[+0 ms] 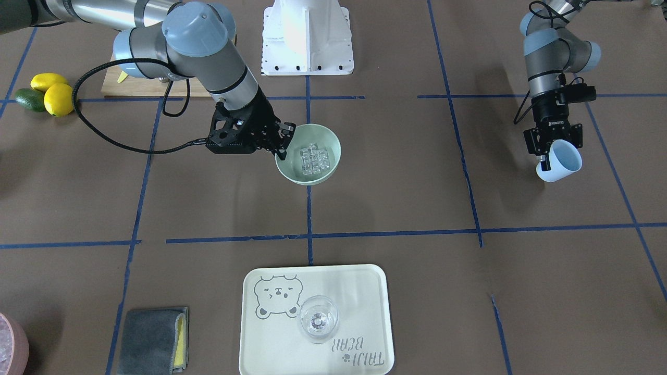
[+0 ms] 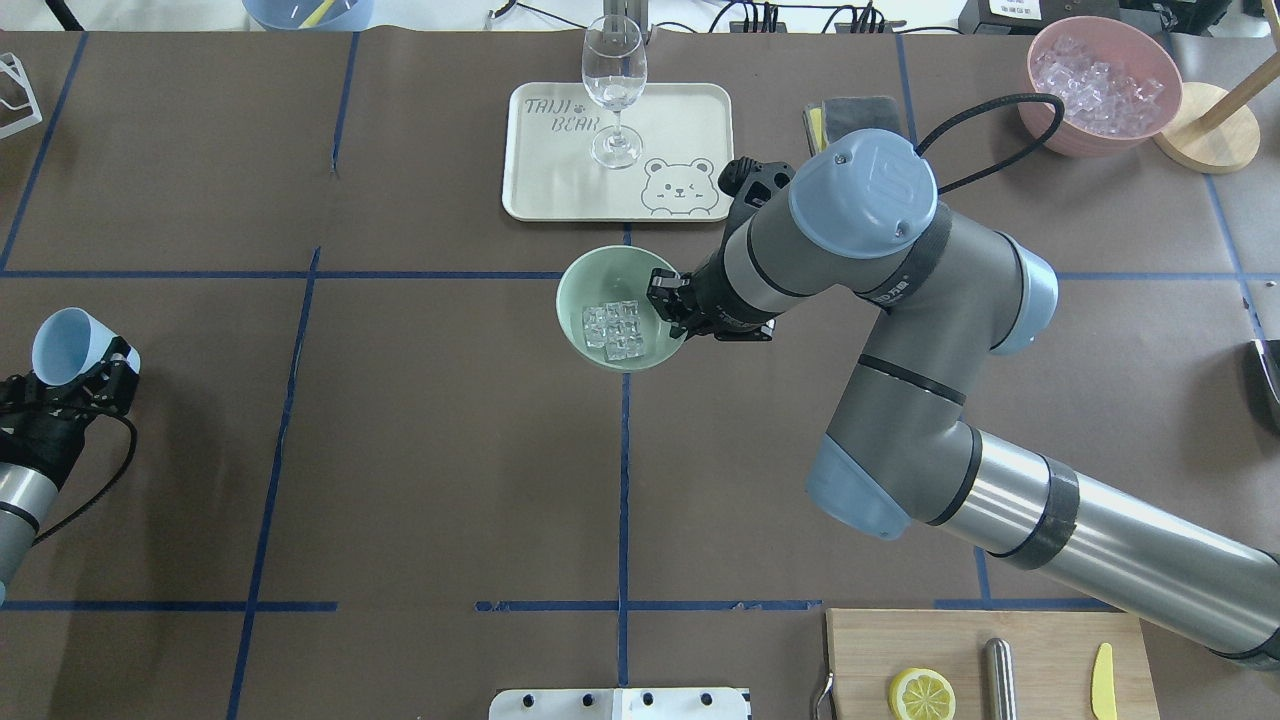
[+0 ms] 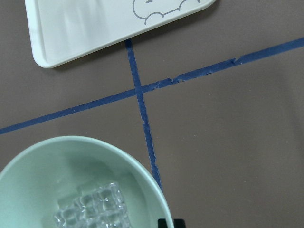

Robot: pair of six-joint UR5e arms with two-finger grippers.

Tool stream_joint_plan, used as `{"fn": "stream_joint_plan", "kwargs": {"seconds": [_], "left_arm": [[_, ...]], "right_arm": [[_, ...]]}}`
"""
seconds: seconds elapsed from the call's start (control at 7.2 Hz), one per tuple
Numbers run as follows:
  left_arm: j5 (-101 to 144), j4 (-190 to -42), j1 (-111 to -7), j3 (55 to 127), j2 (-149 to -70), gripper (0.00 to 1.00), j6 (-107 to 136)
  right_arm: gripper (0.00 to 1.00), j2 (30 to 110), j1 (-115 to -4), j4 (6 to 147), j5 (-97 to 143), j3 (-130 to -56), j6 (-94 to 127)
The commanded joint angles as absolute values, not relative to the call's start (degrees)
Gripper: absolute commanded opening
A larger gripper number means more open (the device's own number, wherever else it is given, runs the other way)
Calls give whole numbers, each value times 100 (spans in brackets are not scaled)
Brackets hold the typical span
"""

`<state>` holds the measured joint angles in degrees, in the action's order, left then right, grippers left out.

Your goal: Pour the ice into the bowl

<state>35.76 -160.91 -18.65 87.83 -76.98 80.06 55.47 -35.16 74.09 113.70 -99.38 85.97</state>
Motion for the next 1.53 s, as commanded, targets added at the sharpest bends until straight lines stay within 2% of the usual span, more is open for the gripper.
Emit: {"fn": "stream_joint_plan", "kwargs": {"seconds": [0.0,0.14,0.28,0.42,0.97,1.39], "left_arm": [[3595,-16084,-1837,8780,-7699,51,7972],[3595,-16084,-1828,8728,-7699,69,7972],[3603,-16084,-1819,8728,-7699,94,7972],[3604,-16084,-1819,8728,-7699,100,7972],[3630,-16119,-1828,8797,-7647,100,7665],[3612,-16137,-1881,9315,-7418,100,7401]], "right_arm": [[0,5678,-3559,7409,11382,-10037,8596],[0,5704,-3568,7409,11382,-10055,8596],[0,5713,-3577,7409,11382,-10063,8596],[0,5722,-3595,7409,11382,-10072,8596],[0,6783,-3656,7383,11382,-10739,7869],[0,7048,-3691,7321,11382,-10775,7805]]}}
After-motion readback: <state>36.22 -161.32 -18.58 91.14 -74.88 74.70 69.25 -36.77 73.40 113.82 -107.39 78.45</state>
